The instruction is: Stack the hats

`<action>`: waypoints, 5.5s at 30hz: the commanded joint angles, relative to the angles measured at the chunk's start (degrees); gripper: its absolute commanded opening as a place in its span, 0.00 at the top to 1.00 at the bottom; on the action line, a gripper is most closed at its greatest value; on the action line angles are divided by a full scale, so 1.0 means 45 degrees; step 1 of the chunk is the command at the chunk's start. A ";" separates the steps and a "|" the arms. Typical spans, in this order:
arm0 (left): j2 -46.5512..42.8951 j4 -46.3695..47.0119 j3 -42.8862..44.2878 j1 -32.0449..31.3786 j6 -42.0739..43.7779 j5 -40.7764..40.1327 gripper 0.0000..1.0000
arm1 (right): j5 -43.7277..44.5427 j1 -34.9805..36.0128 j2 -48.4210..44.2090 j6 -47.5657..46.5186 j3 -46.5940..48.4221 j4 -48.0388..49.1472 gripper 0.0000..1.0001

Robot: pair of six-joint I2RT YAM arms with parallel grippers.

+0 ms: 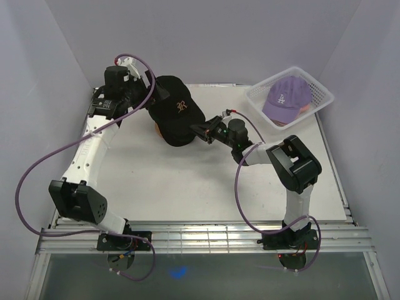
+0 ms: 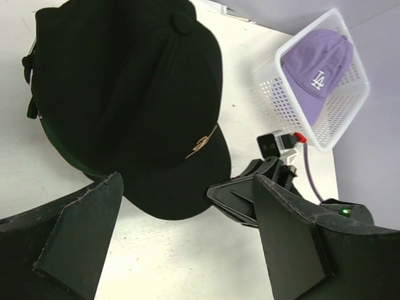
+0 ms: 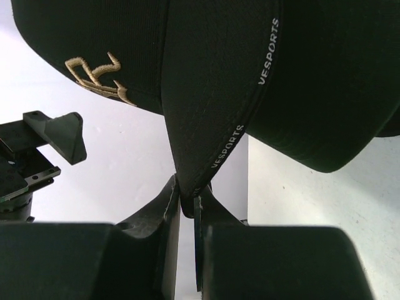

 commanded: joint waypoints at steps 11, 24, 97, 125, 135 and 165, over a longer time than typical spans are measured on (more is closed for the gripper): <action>0.1519 0.0197 0.1052 0.0307 0.0301 -0.0888 0.06 | -0.0906 0.0082 0.1480 -0.1007 0.0989 -0.5369 0.92; 0.2398 -0.0175 0.0604 0.0347 0.0321 -0.1943 0.07 | -0.1453 0.0043 0.2223 -0.0930 0.1711 -0.6189 0.92; -0.0375 -0.0175 0.1717 0.0405 -0.0676 0.1163 0.07 | 0.2880 -0.8902 0.1281 -0.7607 1.0614 -2.0776 0.08; 0.0113 -0.0409 0.1912 0.0249 -0.0422 0.0635 0.07 | 0.3955 -0.8882 0.3708 -0.8781 1.1127 -2.0370 0.10; 0.0074 -0.0409 0.1834 0.0210 -0.0324 0.0479 0.07 | 0.4914 -0.9156 0.1718 -0.8586 0.8882 -1.7930 0.31; -0.0199 -0.0370 0.1619 0.0131 -0.0285 0.0401 0.07 | 0.4270 -1.0093 -0.1370 -0.7688 0.6537 -1.5312 0.84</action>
